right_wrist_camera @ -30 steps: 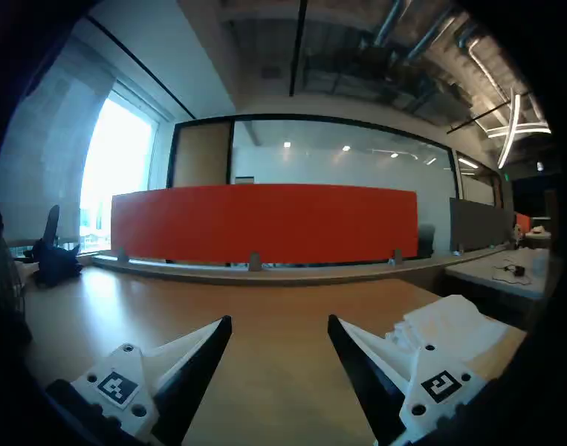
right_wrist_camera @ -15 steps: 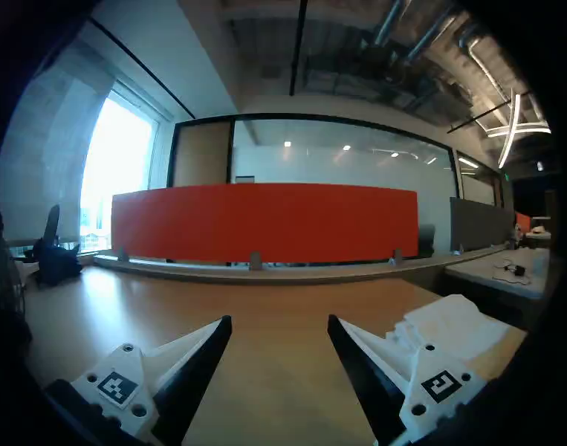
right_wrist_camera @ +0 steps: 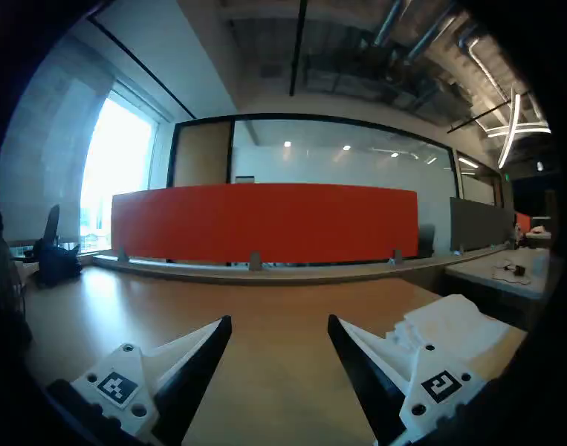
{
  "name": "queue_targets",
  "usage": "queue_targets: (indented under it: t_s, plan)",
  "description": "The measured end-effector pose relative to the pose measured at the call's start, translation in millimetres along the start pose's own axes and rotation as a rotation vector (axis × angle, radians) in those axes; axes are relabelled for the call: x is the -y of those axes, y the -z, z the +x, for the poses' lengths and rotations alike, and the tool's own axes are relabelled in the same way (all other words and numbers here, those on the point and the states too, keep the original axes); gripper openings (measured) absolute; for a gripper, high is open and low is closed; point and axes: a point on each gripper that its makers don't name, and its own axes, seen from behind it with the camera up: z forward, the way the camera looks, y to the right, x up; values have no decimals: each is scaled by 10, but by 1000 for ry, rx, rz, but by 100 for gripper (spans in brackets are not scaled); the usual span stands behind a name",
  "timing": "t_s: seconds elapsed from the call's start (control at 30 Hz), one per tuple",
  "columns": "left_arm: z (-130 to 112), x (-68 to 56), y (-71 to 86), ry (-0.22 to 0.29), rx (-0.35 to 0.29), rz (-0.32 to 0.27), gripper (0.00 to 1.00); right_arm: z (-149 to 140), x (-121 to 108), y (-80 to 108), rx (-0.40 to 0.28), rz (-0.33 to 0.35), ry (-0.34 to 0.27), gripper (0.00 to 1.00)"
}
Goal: Fold towel
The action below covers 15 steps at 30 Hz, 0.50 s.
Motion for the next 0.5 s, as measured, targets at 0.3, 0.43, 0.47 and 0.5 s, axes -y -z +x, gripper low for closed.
queue_targets:
  t_s: [0.3,0.43,0.47,0.5]
  plan:
    - [24,1,9,-1,1,0,93,1,5,3,0,0,0,100]
    - [32,4,10,0,1,0,93,1,3,4,0,0,0,100]
    - [34,6,10,0,1,0,93,2,3,5,0,0,0,100]
    - [35,6,10,0,1,0,93,2,3,6,0,0,0,100]
